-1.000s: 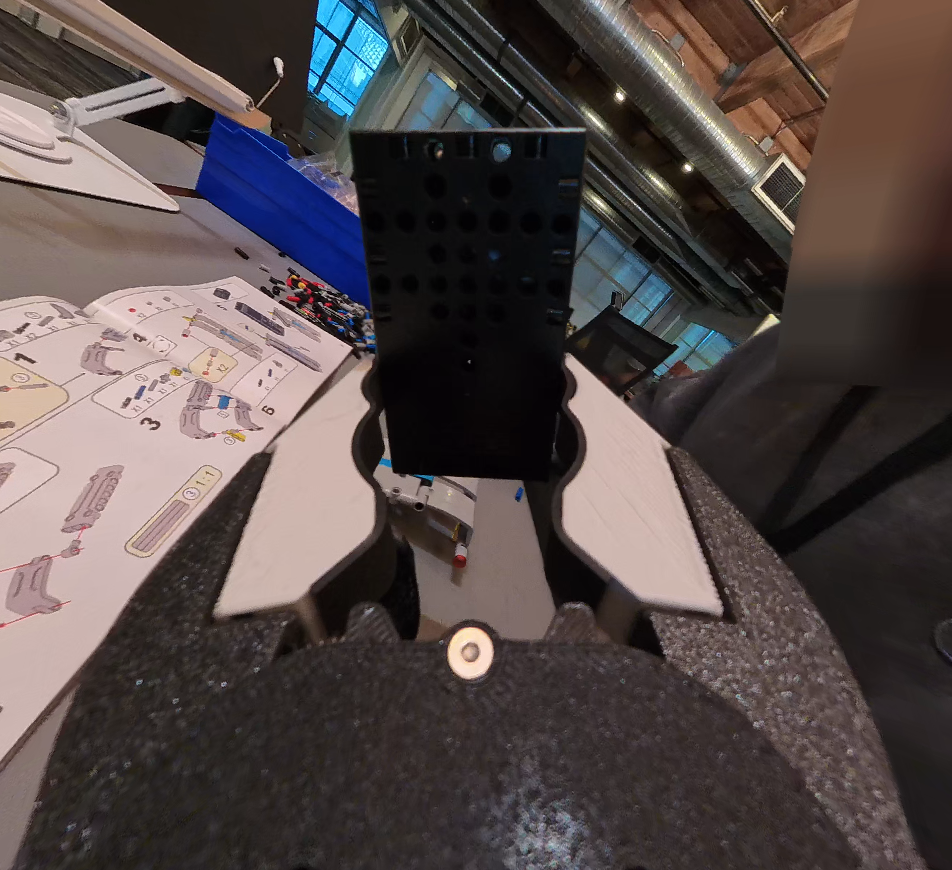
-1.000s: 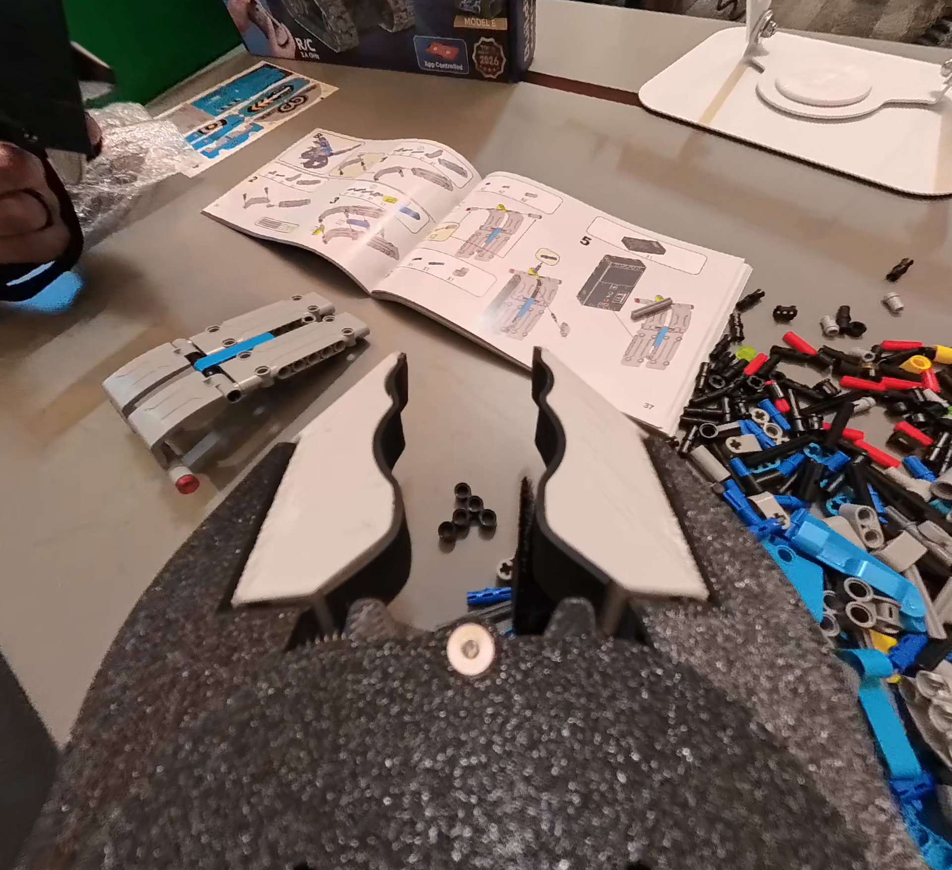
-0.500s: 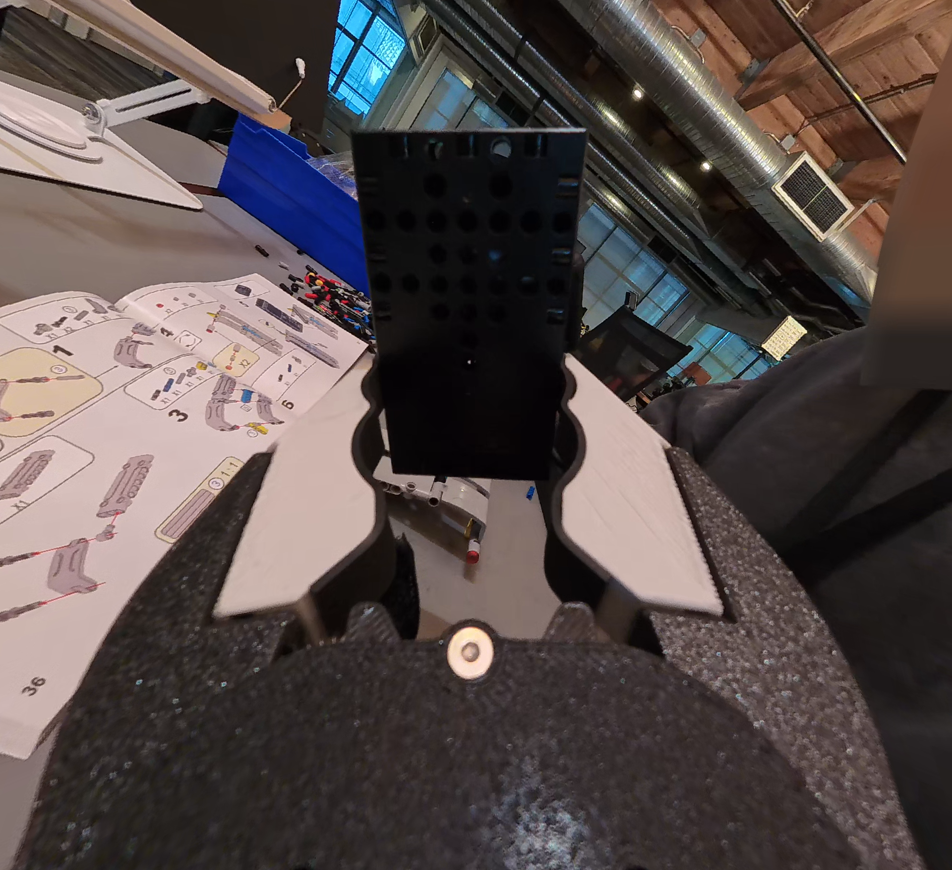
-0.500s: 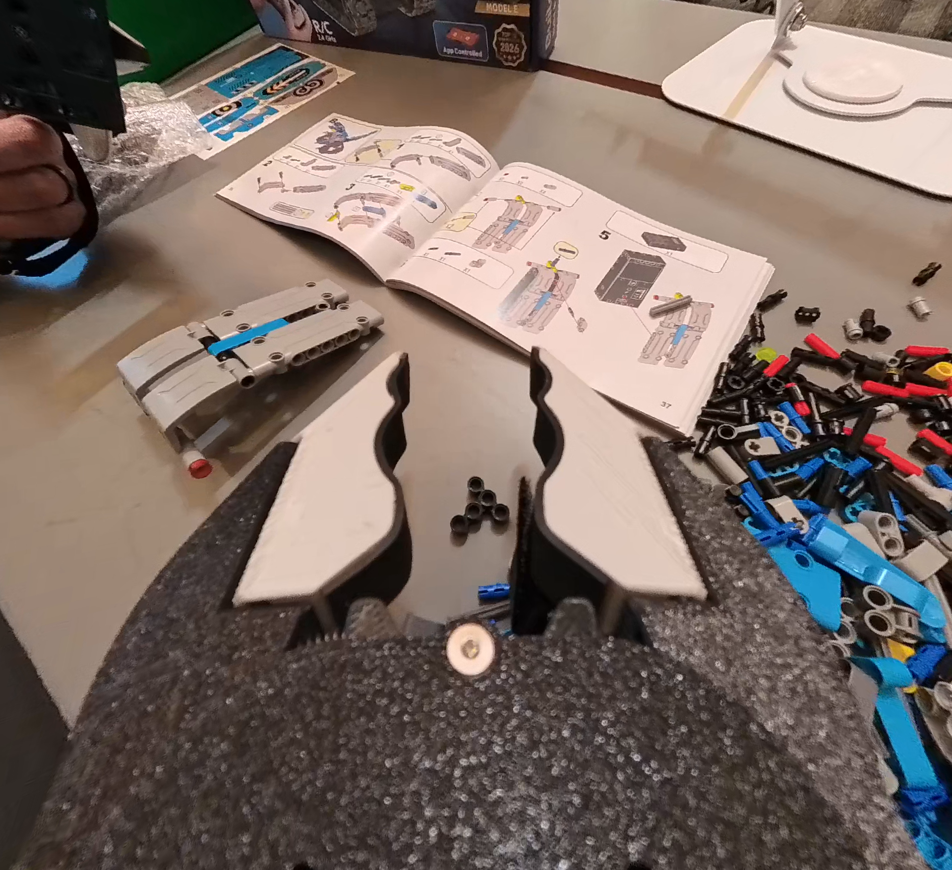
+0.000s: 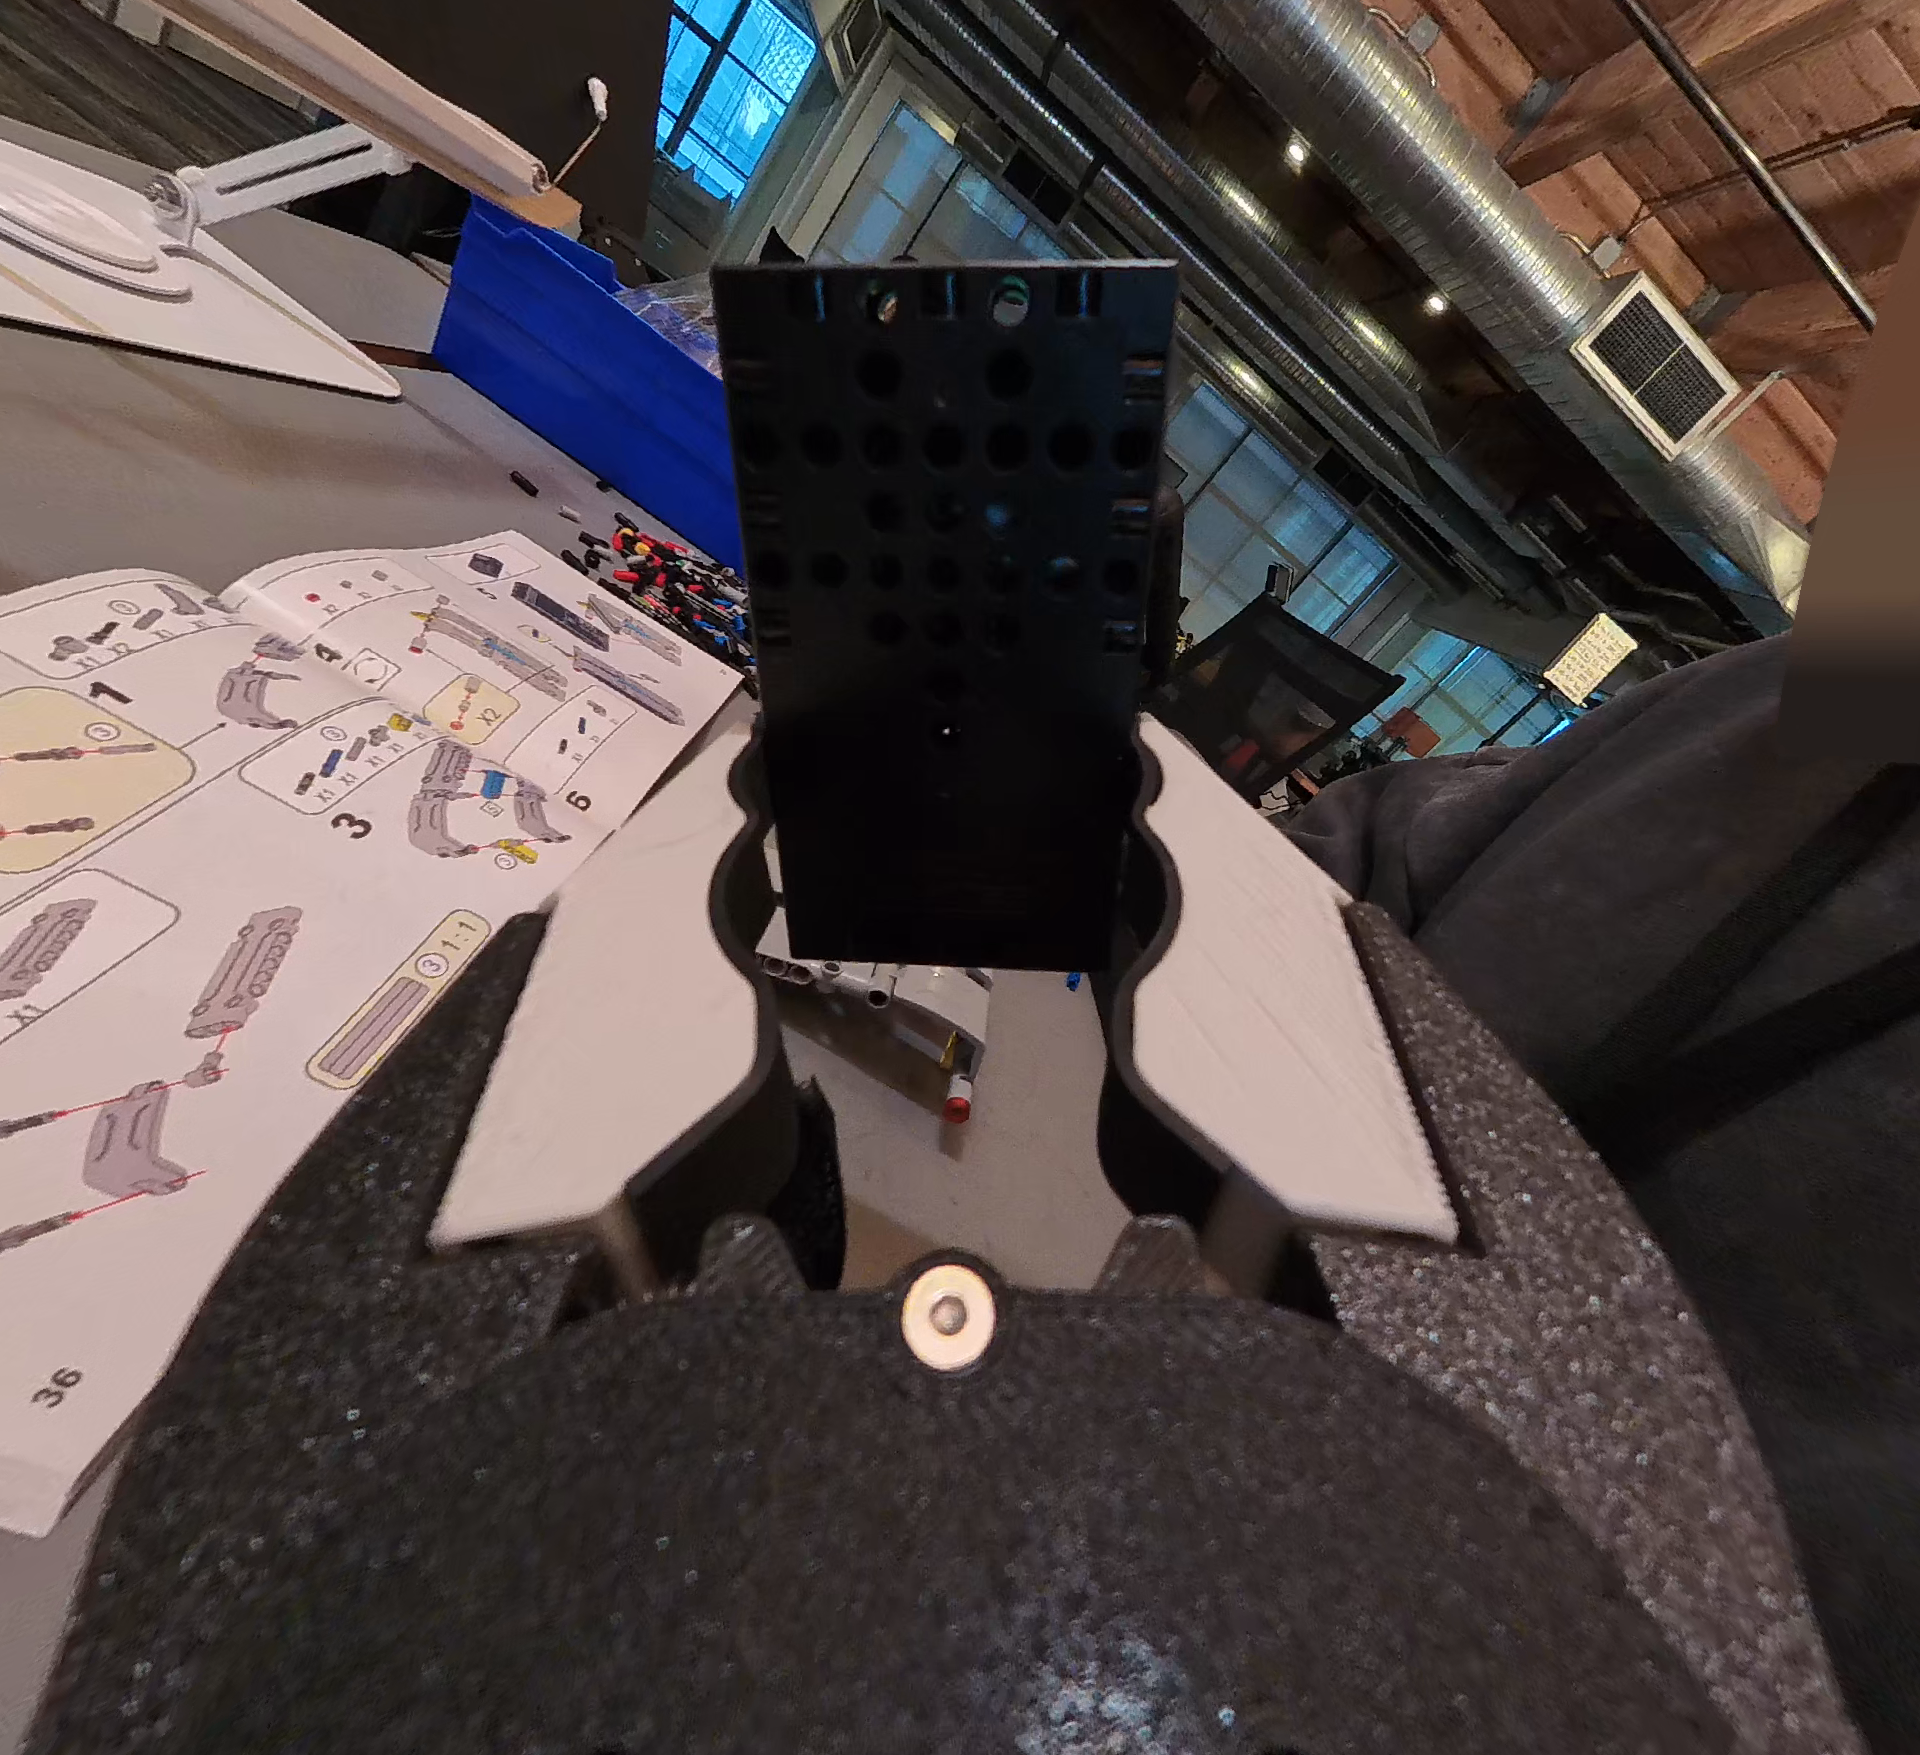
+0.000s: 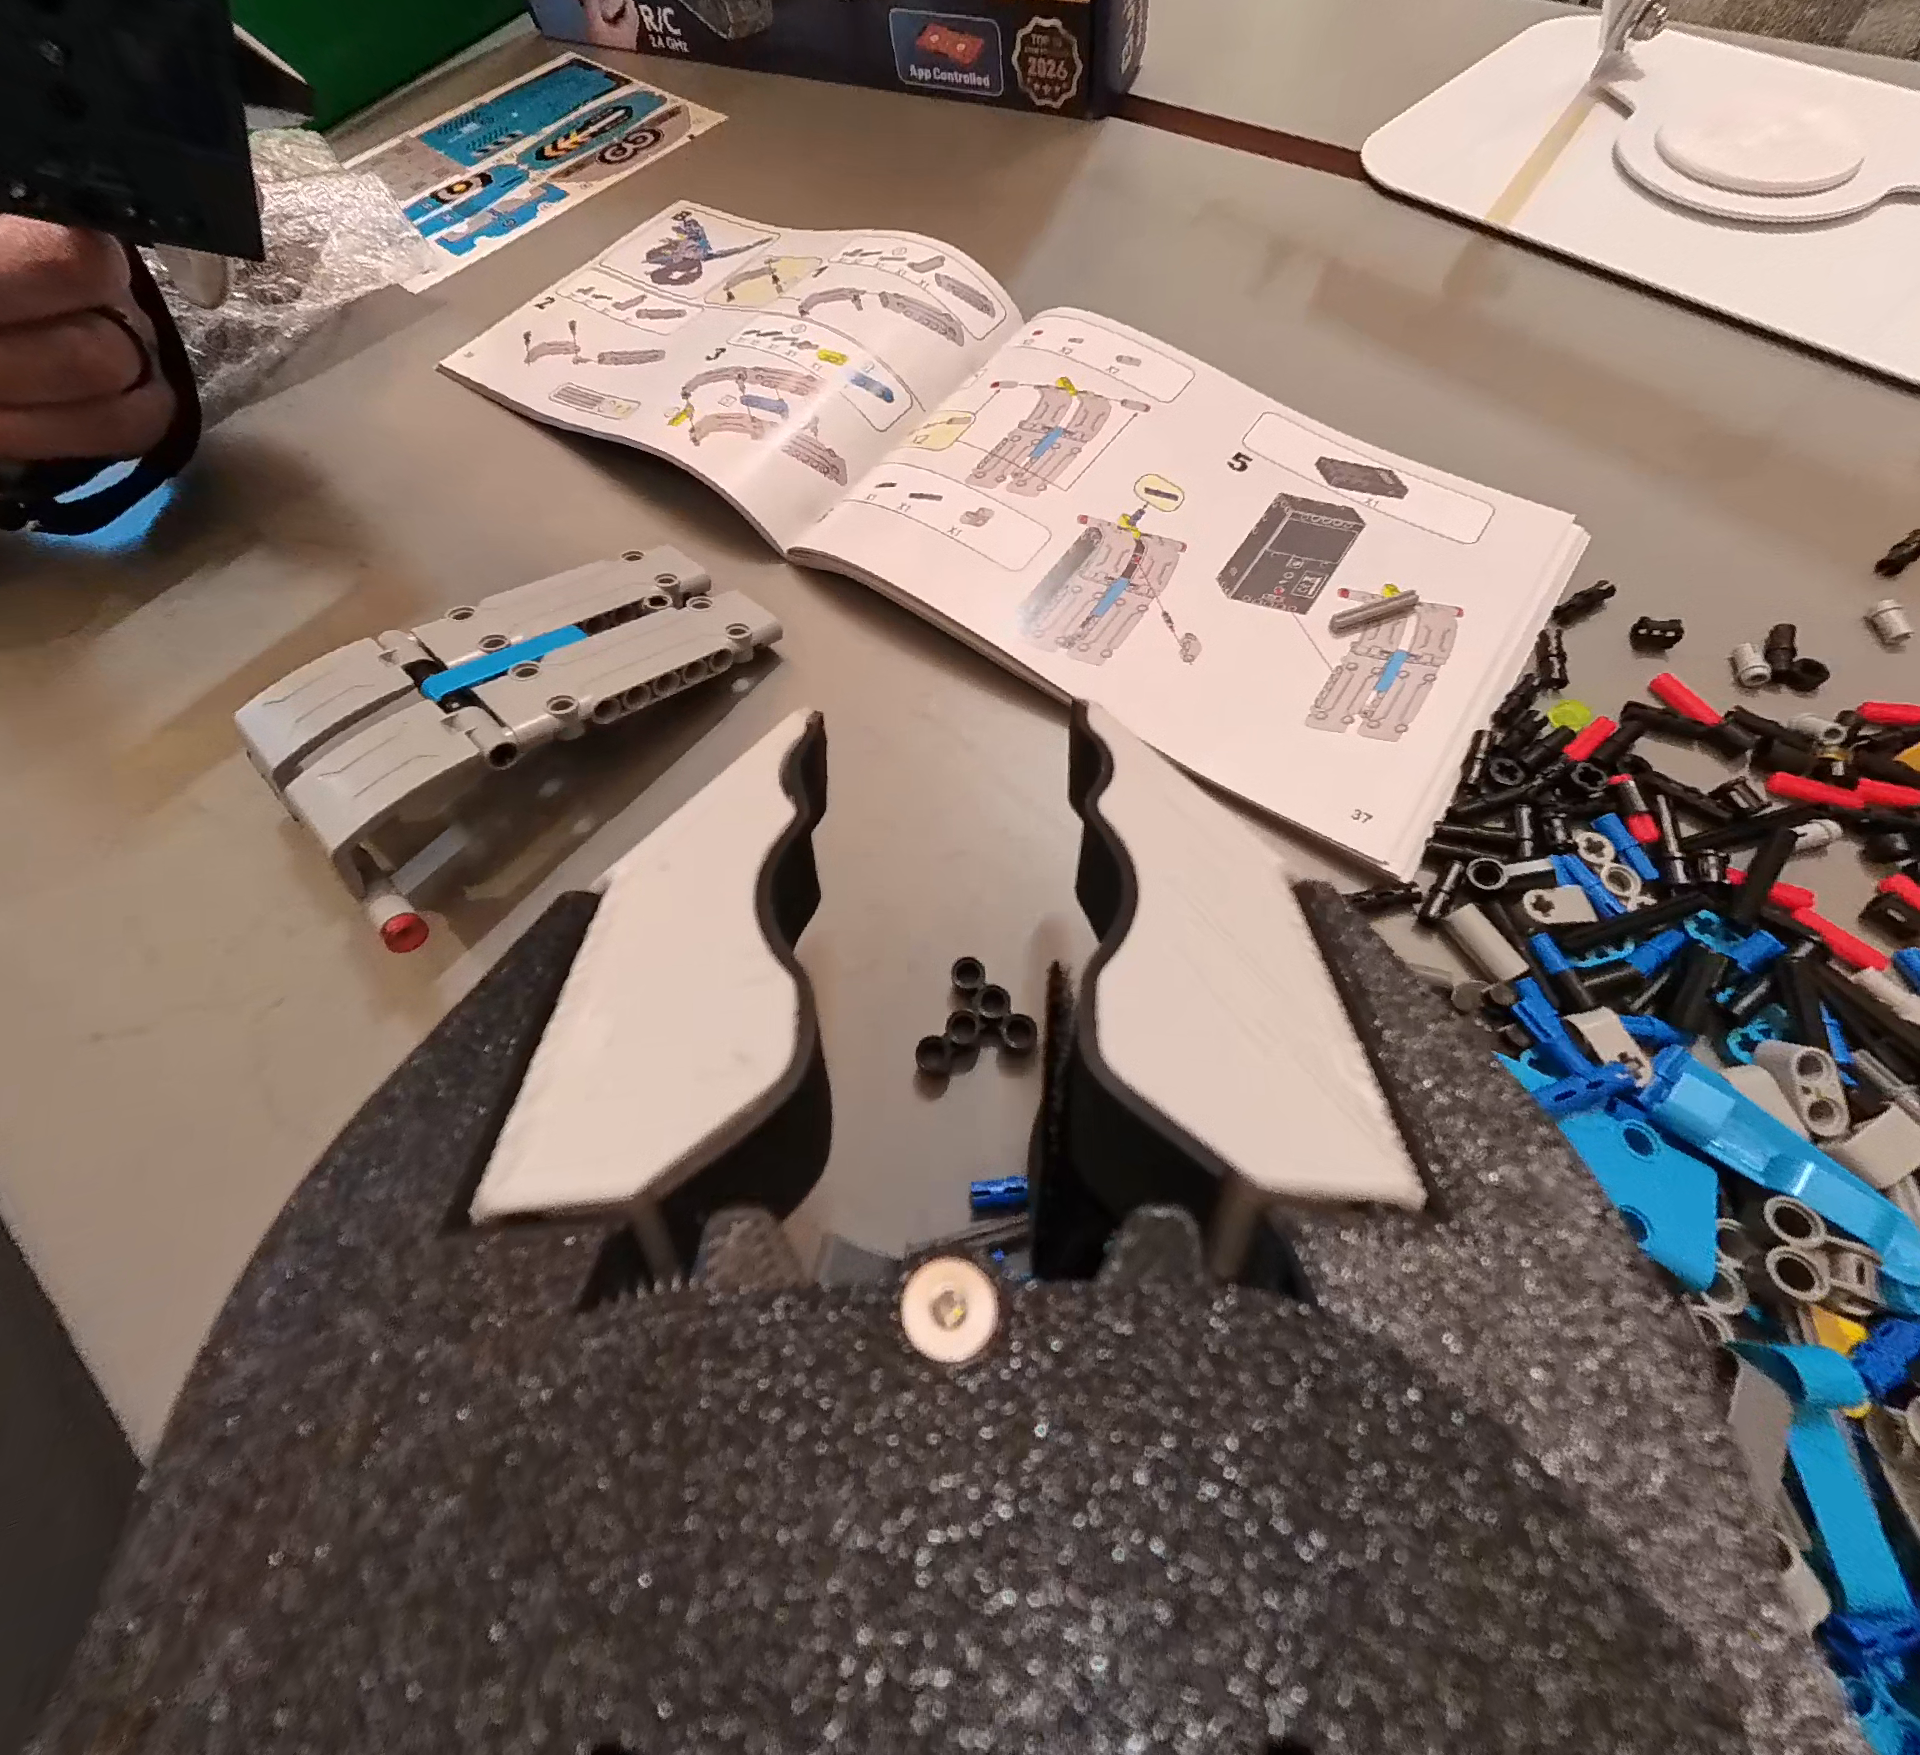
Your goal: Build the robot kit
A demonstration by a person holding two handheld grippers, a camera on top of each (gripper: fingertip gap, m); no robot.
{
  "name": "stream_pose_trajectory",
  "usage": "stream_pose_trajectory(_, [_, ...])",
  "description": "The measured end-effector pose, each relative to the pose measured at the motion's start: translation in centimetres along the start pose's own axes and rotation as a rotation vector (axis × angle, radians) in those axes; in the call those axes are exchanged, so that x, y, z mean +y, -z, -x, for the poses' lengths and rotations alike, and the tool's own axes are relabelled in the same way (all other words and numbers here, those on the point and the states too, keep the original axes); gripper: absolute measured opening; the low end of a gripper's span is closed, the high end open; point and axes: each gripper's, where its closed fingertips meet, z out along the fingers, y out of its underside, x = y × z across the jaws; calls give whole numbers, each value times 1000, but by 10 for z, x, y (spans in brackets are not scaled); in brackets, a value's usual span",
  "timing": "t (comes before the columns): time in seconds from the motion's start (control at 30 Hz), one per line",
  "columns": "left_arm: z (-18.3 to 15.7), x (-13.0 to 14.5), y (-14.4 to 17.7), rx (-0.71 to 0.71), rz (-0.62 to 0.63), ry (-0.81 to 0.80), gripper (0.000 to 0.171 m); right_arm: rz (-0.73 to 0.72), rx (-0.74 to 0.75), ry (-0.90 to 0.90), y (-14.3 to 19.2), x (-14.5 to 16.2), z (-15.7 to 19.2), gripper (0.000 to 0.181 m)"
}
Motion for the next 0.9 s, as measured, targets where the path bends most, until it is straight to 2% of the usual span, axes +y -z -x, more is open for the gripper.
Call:
stream_pose_trajectory(0.3, [3,1,-1,-21,10,-9,65,24,-3,14,1,-4,9,49])
stream_pose_trajectory(0.4, [10,1,1,-60,3,-18,65,126,-102,-46,-4,-15,54,75])
stream_pose_trajectory(0.5, [12,-1,2,-85,-8,-18,65,311,-74,-155,-27,-4,82,94])
stream_pose_trajectory(0.57, [14,1,1,-111,2,-23,65,369,-101,-212,-42,-2,100,98])
stream_pose_trajectory(0.67, [8,7,-5,-100,33,-3,65,452,-37,-192,-57,1,102,101])
stream_pose_trajectory(0.77, [15,16,-6,-202,113,-81,64,548,50,-120,-65,9,98,104])
stream_pose_trajectory(0.9, [50,27,17,-528,308,-285,65,661,40,-118,-70,25,110,105])
